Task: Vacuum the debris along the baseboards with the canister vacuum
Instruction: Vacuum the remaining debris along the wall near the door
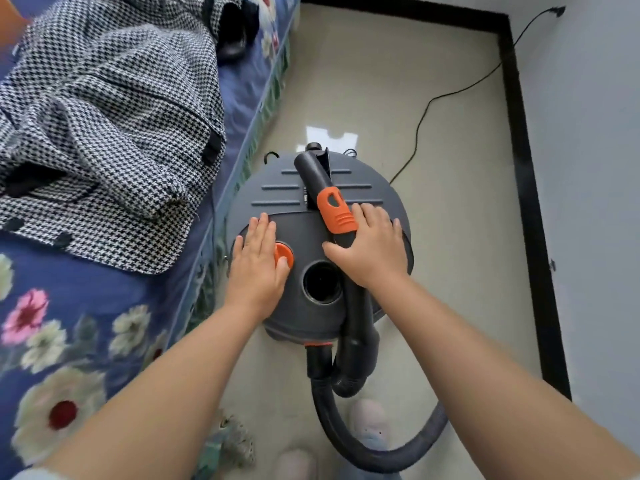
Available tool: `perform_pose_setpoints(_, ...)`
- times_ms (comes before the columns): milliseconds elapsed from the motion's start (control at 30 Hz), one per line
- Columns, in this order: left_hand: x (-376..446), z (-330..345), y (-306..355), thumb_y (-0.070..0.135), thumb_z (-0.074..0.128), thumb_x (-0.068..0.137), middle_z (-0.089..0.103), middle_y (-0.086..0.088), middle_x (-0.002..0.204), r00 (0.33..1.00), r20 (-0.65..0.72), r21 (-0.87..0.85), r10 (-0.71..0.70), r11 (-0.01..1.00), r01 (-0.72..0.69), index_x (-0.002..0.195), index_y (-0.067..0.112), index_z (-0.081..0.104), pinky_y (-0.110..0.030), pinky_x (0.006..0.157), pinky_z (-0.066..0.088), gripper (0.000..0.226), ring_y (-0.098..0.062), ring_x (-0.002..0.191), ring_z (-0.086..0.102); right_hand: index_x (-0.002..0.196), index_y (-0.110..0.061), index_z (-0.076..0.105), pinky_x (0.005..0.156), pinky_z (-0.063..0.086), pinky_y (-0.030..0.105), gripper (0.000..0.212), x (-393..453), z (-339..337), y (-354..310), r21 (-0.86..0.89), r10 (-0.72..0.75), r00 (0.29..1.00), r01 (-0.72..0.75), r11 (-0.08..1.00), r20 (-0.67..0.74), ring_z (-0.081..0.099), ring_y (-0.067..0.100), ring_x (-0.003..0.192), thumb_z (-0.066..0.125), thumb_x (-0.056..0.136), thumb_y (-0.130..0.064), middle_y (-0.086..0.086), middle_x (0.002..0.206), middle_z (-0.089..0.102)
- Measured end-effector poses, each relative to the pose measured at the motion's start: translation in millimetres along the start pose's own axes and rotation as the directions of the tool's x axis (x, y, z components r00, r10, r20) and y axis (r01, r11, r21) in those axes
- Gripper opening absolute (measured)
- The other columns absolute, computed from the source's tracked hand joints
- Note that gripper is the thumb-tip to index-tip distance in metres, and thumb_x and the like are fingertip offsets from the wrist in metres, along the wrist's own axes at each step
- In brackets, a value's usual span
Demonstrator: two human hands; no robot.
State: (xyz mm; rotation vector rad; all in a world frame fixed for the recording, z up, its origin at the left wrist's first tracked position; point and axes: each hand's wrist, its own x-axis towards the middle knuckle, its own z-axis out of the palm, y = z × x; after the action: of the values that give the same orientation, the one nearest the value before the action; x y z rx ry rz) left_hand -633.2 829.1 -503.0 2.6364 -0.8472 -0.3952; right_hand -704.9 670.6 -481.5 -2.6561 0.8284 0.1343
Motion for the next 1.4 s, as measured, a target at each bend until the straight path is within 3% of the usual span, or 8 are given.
perform_pose_setpoints(133, -28.5, -8.1, -19.3, 0.02, 0.031, 0.096, 0.005, -0.005, 0.158, 0.996, 0.021, -0.053, 0.082, 0.995, -0.081, 0.146, 0.005, 0.023, -0.027, 0.114, -0.009, 0.053, -0.017, 0.146, -0.002, 0.147, -0.013, 0.021, 0.117, 0.007, 0.042, 0.082, -42.0, 10.7, -18.6, 0.03, 0.07, 0.997, -0.069, 0.997, -0.02, 0.015, 0.021, 0.141, 0.051, 0.082, -0.054, 0.0, 0.151, 0.024)
perform_pose_setpoints(300, -79.4, -10.1, -42.4, 0.008, 0.039, 0.097, 0.009, -0.006, 0.157, 0.992, 0.016, -0.125, 0.128, 0.984, -0.125, 0.143, 0.004, 0.028, -0.026, 0.114, -0.008, 0.048, -0.018, 0.146, 0.0, 0.147, -0.013, 0.022, 0.116, 0.008, 0.042, 0.084, -102.6, 29.7, -37.5, 0.067, 0.119, 0.992, -0.116, 0.991, -0.036, 0.016, 0.021, 0.14, 0.049, 0.08, -0.056, 0.0, 0.15, 0.025)
perform_pose_setpoints(467, -135.8, -0.2, -55.8, 0.008, 0.04, 0.097, 0.013, -0.007, 0.156, 0.989, -0.015, -0.176, 0.146, 0.973, -0.147, 0.141, 0.002, 0.032, -0.028, 0.114, -0.006, 0.045, -0.02, 0.146, 0.003, 0.15, -0.015, 0.012, 0.116, -0.002, 0.041, 0.09, -171.2, 47.7, -37.9, 0.019, 0.094, 0.996, -0.094, 0.995, 0.005, -0.002, 0.02, 0.145, 0.051, 0.082, -0.057, 0.0, 0.157, 0.006)
perform_pose_setpoints(633, -192.5, 14.8, -62.7, 0.024, 0.032, 0.092, 0.016, -0.008, 0.155, 0.987, -0.021, -0.231, 0.159, 0.96, -0.159, 0.139, 0.001, 0.035, -0.029, 0.114, -0.005, 0.052, -0.02, 0.146, 0.004, 0.15, -0.016, 0.012, 0.116, -0.004, 0.04, 0.089, -219.7, 58.3, -40.5, 0.043, 0.109, 0.994, -0.11, 0.993, 0.016, -0.003, 0.02, 0.145, 0.056, 0.082, -0.052, -0.002, 0.157, 0.006)
perform_pose_setpoints(800, -241.2, 23.0, -69.4, 0.029, 0.027, 0.086, 0.017, -0.008, 0.155, 0.982, -0.045, -0.225, 0.183, 0.956, -0.188, 0.139, 0.001, 0.036, -0.024, 0.111, -0.008, 0.06, -0.004, 0.135, -0.001, 0.15, -0.016, 0.013, 0.116, -0.004, 0.04, 0.089, -268.0, 69.5, -43.3, 0.034, 0.117, 0.993, -0.118, 0.992, 0.005, -0.003, 0.021, 0.144, 0.056, 0.082, -0.052, -0.002, 0.156, 0.008)
perform_pose_setpoints(967, -278.6, 24.4, -82.5, 0.027, 0.03, 0.088, 0.022, -0.009, 0.154, 0.976, -0.032, -0.209, 0.215, 0.954, -0.216, 0.139, 0.0, 0.035, -0.026, 0.111, -0.008, 0.058, -0.019, 0.143, 0.007, 0.15, -0.015, 0.013, 0.115, -0.005, 0.042, 0.091, -311.6, 83.6, -53.3, 0.057, 0.156, 0.988, -0.156, 0.986, 0.008, -0.003, 0.022, 0.144, 0.055, 0.081, -0.056, 0.001, 0.156, 0.007)
perform_pose_setpoints(1100, -309.7, 29.3, -93.5, 0.04, 0.021, 0.084, 0.027, -0.012, 0.152, 0.97, -0.053, -0.241, 0.236, 0.94, -0.242, 0.136, -0.001, 0.04, -0.03, 0.111, -0.004, 0.069, -0.014, 0.138, 0.007, 0.15, -0.013, 0.013, 0.115, -0.007, 0.042, 0.098, -342.4, 96.3, -59.6, 0.076, 0.149, 0.989, -0.15, 0.986, 0.019, -0.003, 0.023, 0.143, 0.04, 0.067, -0.061, 0.001, 0.155, 0.008)
perform_pose_setpoints(1400, -346.3, 40.7, -91.9, 0.043, 0.016, 0.08, 0.025, -0.008, 0.153, 0.972, -0.06, -0.278, 0.226, 0.932, -0.234, 0.136, 0.002, 0.039, -0.025, 0.11, -0.008, 0.073, -0.01, 0.136, 0.003, 0.149, -0.013, 0.015, 0.115, -0.007, 0.042, 0.098, -369.7, 97.9, -55.8, 0.096, 0.15, 0.989, -0.151, 0.984, 0.015, -0.003, 0.022, 0.144, 0.042, 0.066, -0.056, 0.001, 0.155, 0.009)
